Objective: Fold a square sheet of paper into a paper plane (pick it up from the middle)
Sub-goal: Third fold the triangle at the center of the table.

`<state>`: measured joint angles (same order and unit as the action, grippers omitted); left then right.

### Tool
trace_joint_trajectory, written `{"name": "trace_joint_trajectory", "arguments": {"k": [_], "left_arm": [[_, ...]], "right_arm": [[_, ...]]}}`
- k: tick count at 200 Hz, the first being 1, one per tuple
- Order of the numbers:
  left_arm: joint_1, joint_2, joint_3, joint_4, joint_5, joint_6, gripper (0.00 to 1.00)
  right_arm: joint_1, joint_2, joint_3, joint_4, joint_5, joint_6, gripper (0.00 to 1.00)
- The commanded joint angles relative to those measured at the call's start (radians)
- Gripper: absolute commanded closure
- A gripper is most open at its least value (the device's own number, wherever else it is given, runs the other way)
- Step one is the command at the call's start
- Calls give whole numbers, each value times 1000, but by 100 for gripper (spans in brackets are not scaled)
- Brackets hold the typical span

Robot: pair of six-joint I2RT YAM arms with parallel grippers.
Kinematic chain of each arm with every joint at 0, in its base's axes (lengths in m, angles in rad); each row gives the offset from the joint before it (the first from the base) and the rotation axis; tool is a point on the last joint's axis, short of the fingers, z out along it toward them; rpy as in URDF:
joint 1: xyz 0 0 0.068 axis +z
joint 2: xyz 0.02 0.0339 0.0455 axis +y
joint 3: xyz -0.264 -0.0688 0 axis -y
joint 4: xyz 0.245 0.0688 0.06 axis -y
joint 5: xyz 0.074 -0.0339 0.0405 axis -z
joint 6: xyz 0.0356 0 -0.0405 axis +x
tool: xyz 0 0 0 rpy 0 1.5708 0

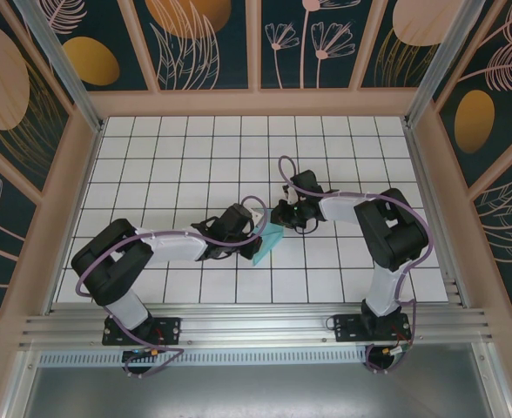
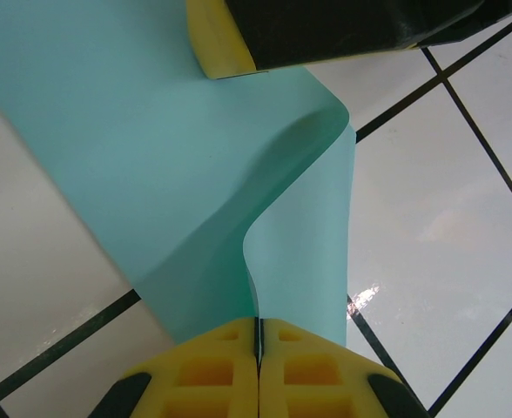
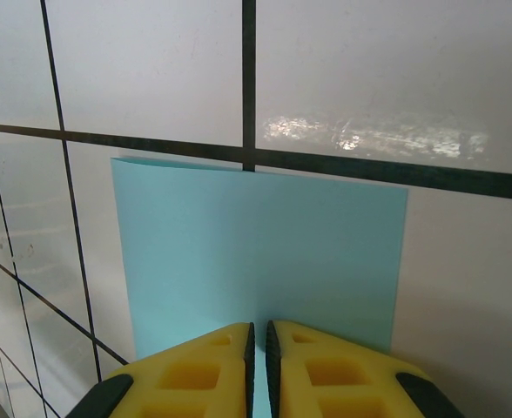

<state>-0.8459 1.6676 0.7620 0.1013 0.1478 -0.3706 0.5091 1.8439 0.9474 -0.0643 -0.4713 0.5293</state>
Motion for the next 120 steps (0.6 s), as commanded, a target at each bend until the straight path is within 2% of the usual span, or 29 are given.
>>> {"name": "trace_joint_trajectory", "arguments": {"k": [1,120], "left_arm": [[5,21,13,2,-12,9,91],[5,29,38,-2,-23,41,89]], "right_arm": [[20,26,-7,-44,31,1,83],[23,24,-20,-44,50,16,83]]}}
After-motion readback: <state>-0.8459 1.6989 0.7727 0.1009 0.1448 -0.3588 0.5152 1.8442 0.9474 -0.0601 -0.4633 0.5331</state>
